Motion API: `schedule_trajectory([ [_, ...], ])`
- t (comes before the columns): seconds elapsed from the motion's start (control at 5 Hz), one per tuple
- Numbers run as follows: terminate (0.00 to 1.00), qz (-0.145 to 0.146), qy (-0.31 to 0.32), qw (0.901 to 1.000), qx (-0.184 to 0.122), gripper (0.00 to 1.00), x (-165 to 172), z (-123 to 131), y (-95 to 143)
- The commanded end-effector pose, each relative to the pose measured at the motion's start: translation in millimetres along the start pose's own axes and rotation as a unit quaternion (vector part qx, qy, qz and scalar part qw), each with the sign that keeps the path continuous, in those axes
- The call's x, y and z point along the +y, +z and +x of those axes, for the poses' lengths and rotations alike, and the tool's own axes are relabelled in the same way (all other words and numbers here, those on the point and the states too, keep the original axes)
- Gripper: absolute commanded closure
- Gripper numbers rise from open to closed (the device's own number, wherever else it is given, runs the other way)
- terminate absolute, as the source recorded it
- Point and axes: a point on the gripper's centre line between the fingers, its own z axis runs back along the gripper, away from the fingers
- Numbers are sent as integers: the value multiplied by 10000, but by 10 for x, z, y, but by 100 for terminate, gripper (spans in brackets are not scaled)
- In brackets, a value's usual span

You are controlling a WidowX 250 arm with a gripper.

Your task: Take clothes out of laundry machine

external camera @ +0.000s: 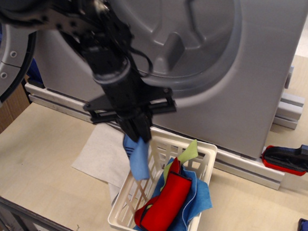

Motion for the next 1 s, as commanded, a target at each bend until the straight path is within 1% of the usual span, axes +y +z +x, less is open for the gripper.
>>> schedule_trajectory([
  [0.0, 0, -20, -611, 9965, 567, 100, -123, 16, -93],
  [0.2, 0, 198, -915, 9915, 902, 100, -73, -59, -300],
  [0.4, 0, 190, -872, 9901, 1087, 100, 21, -54, -430],
  [0.6, 0, 286, -868, 9904, 1034, 100, 78, -49, -485],
  [0.8, 0, 70, -535, 9947, 878, 0, 144, -39, -343],
])
